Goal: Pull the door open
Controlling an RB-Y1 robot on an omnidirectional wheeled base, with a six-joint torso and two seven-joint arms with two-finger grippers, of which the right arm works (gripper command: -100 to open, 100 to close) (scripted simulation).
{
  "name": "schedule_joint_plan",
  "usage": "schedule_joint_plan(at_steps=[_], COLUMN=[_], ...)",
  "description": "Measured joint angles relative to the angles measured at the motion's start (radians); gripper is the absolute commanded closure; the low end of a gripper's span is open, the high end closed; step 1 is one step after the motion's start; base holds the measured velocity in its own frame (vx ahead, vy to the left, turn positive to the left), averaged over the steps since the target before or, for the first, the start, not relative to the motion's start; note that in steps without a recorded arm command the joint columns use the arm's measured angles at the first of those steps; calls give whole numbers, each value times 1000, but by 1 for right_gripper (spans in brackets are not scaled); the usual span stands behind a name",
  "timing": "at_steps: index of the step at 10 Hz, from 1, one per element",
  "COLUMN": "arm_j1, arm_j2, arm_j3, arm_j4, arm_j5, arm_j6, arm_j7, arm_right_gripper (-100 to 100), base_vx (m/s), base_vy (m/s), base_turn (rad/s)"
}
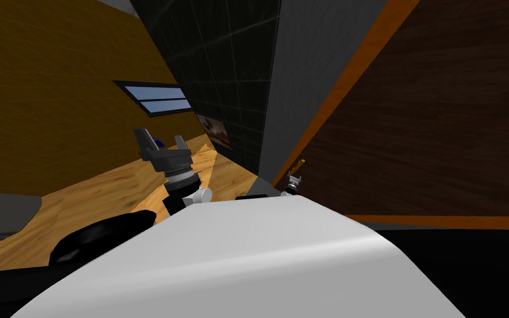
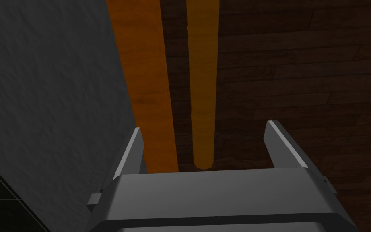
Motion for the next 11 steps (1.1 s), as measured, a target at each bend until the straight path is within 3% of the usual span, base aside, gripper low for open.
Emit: schedule_joint_plan(at_steps=[2,4,9,10,11], arm_j1=[3,25,49,49,49], arm_j2=[-33,-77,-148,-149,-149], arm_j3=[8,7,16,16,16], arm_j4=[41,42,82,85,83], arm_j5=[3,-2,-3,-2,-3], arm_j6=[-16,-10,-19,-21,-20], arm_j7=[-53,-101,-198,-203,-201], arm_right_gripper=[-100,-100,-100,100,100], base_vx=[138,160,98,-7,-17], base_vy=[-3,5,-8,1,2], base_turn=[11,6,6,0,0])
